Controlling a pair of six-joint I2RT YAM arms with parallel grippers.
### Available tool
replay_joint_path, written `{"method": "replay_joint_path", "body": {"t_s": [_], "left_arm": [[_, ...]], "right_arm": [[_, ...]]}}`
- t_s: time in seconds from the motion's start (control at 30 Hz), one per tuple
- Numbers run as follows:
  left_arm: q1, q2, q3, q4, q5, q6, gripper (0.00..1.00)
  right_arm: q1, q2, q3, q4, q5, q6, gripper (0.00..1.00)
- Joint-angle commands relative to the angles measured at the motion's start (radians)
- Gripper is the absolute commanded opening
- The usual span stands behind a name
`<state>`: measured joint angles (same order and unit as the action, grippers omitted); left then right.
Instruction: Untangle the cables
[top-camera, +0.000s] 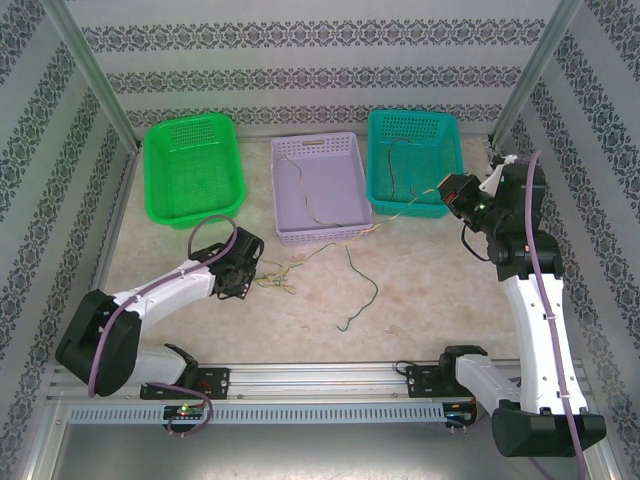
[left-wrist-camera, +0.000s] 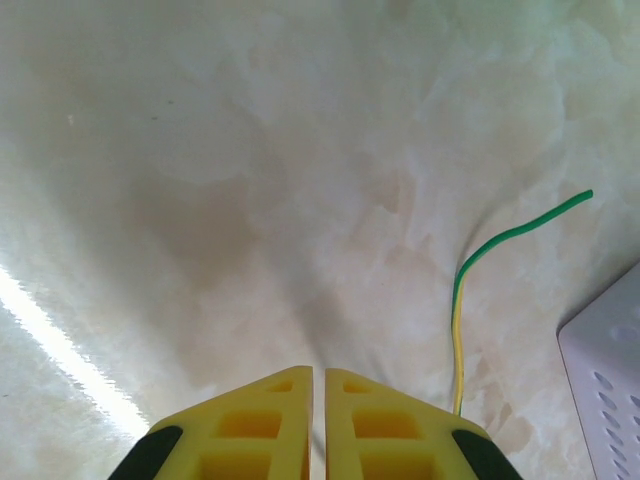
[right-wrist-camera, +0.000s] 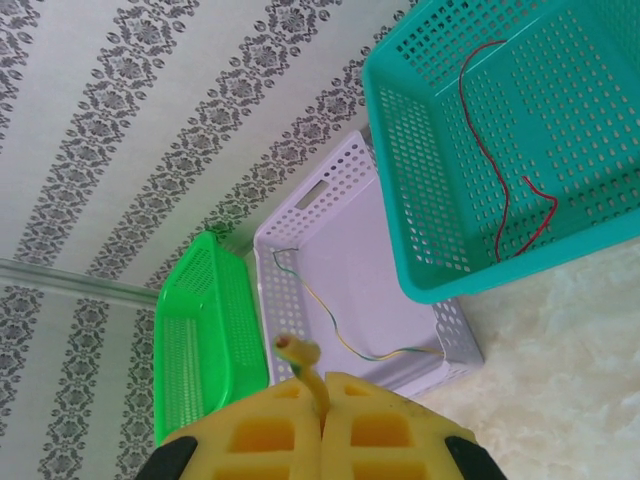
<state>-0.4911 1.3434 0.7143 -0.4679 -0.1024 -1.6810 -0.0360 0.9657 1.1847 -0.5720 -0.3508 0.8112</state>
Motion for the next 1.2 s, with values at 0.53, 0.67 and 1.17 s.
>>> {"method": "replay_joint_path", "body": {"t_s": [0.53,0.67,1.17], "left_arm": [[0.079,0.022,-0.039,-0.247,-0.123,0.087,0.00],[0.087,-0.003,-0.046,-0.211,-0.120,0.106,0.00],[0.166,-0.015,-0.041,-0.245,-0.120,0.157,0.00]], "right_arm": [[-0.059,-0.027,0.184,0.054,0.339,-0.118,0.00],[-0.056,0.003,0.151,0.021,0.224,-0.068,0.00],[-0.092,-0.009,0.185,-0.019,0.347,-0.149,0.00]]}}
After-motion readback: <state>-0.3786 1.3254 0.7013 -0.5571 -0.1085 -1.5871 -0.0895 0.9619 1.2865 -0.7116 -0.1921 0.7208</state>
